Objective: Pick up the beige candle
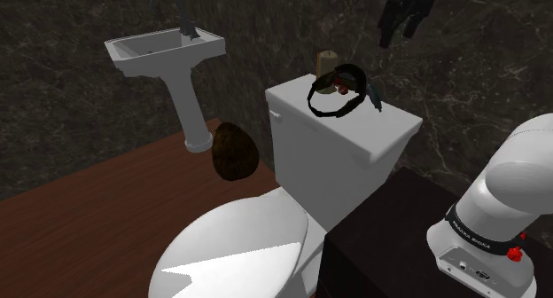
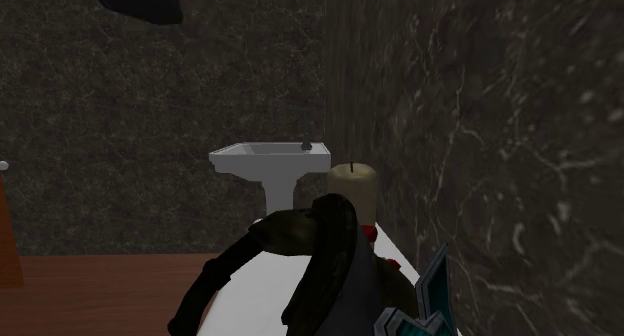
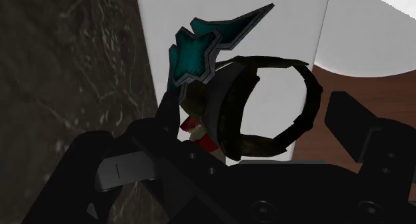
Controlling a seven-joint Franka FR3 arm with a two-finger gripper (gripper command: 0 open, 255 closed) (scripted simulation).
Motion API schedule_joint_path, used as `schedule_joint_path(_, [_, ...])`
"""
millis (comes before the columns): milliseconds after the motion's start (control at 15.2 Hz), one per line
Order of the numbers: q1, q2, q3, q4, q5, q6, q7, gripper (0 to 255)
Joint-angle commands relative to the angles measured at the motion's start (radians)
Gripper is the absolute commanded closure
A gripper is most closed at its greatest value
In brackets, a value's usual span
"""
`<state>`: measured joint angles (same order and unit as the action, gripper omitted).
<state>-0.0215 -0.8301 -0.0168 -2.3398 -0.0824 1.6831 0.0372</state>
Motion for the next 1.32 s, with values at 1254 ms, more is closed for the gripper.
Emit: schedule_joint_path(1254, [0.066,0.756,-0.204,0.469,0.157,0.239,-0.368,0])
